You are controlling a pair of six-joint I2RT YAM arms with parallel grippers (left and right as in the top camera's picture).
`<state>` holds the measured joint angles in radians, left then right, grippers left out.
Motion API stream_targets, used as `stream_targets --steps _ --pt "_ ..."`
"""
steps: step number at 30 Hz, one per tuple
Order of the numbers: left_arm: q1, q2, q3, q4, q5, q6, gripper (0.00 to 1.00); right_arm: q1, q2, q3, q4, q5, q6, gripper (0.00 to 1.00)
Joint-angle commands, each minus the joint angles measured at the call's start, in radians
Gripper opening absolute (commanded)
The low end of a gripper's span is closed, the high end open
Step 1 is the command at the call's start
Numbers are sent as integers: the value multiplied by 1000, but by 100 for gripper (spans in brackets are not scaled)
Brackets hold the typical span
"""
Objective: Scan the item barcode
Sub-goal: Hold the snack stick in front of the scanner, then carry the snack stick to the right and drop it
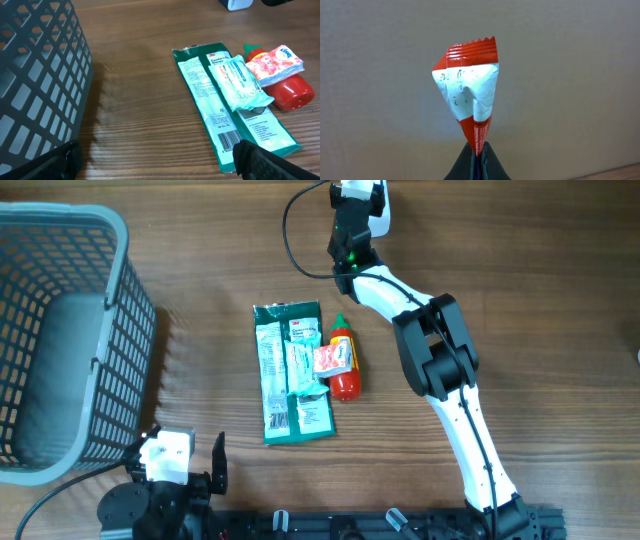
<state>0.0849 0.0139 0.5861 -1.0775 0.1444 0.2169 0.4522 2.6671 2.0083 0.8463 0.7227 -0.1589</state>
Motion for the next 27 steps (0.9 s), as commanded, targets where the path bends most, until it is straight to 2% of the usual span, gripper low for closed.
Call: stream_targets --steps 1,4,7,11,15,19,24,27 --pt "-5 -7 1 2 12 15 100 2 22 28 69 87 -45 5" --pt "-5 -7 1 2 12 15 100 9 11 28 171 115 -227 5" --pt "-5 -7 1 2 12 15 100 8 -27 28 101 128 -343 5" --pt "-5 -7 1 2 12 15 100 9 -43 28 101 185 -503 4" --pt "-5 -7 1 2 12 15 100 6 -61 28 108 214 -545 4" --pt "-5 -7 1 2 12 15 100 -15 -98 28 23 299 -458 4" --pt "-5 -7 1 2 12 15 100 -134 -220 28 -484 296 -183 4" --pt "-5 -7 1 2 12 15 100 -236 -299 28 -828 162 8 4"
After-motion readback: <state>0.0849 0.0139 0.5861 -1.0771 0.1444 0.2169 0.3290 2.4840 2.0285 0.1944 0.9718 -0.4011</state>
